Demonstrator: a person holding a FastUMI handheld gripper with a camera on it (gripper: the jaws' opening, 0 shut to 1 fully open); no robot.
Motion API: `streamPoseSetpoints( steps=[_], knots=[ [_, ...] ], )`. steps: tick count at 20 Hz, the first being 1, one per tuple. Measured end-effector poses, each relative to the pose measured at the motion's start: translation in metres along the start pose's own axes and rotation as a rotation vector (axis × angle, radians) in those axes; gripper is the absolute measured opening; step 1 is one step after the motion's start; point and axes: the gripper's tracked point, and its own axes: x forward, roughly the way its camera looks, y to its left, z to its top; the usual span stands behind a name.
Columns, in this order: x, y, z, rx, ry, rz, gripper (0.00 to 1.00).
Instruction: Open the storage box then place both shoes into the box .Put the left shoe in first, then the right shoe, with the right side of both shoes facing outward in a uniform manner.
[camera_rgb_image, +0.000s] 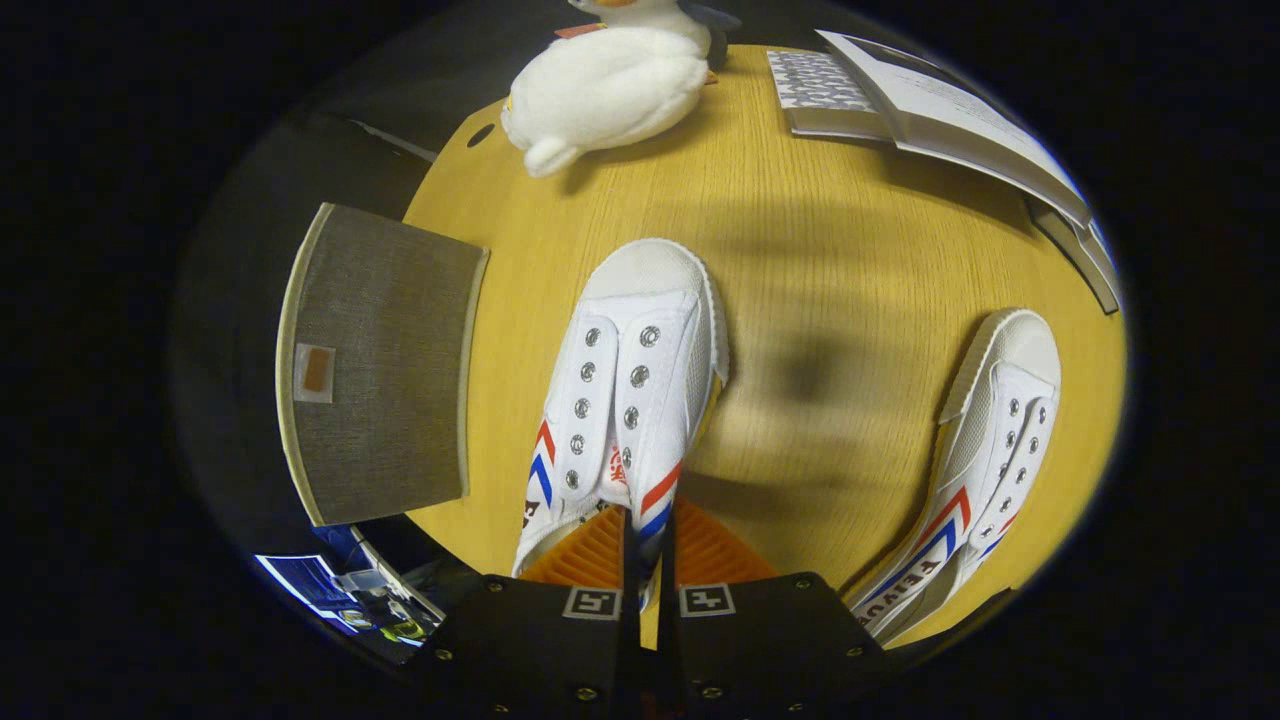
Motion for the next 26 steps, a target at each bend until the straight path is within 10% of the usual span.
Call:
streamPoseSetpoints(
  steps=[16, 26],
  knots=[
    [-0.126, 0.129, 0.05, -0.226, -0.147, 0.077, 0.06],
    [-0.118, 0.256, 0.065, -0.437, -0.137, 0.144, 0.07]
  ],
)
